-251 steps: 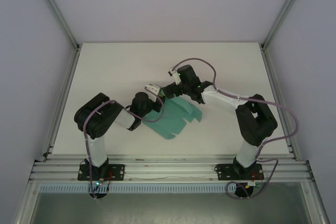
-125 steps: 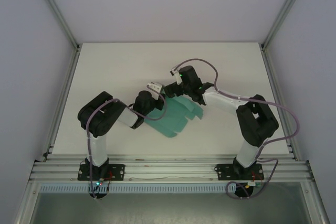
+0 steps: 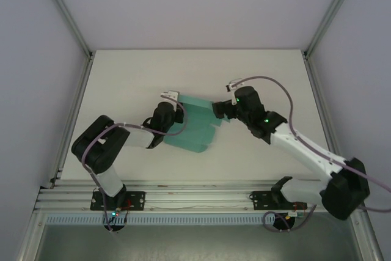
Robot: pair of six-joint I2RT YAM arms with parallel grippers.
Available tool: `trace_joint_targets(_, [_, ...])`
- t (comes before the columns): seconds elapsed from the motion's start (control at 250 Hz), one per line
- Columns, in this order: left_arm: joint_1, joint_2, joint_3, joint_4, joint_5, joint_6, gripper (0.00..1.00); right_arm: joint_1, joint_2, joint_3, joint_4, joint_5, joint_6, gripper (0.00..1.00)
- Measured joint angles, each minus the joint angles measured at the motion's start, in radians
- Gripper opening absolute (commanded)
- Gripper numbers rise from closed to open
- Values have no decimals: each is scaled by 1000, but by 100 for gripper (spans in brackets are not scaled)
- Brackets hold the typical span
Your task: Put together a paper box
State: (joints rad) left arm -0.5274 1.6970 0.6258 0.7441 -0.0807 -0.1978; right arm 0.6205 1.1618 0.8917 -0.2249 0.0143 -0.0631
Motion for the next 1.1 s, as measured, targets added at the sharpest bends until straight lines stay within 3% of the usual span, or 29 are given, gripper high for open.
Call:
trace_joint_targets(0.188, [0,-40,3,-119,-23,-50,0,-1,-68,-61,-4,13,0,100])
trace_joint_targets(0.552, [0,-47,3,-181,0,-136,0,-1,177,-63,63,12,16,100])
trace_joint_targets(0.899, [-8,-55,3,-187,19,-195,0,2,269,-79,336,-6,103,100])
trace_joint_targets(1.099, [-8,-88,9,-264,-15,-273,0,49,325,-58,410,105,99,100])
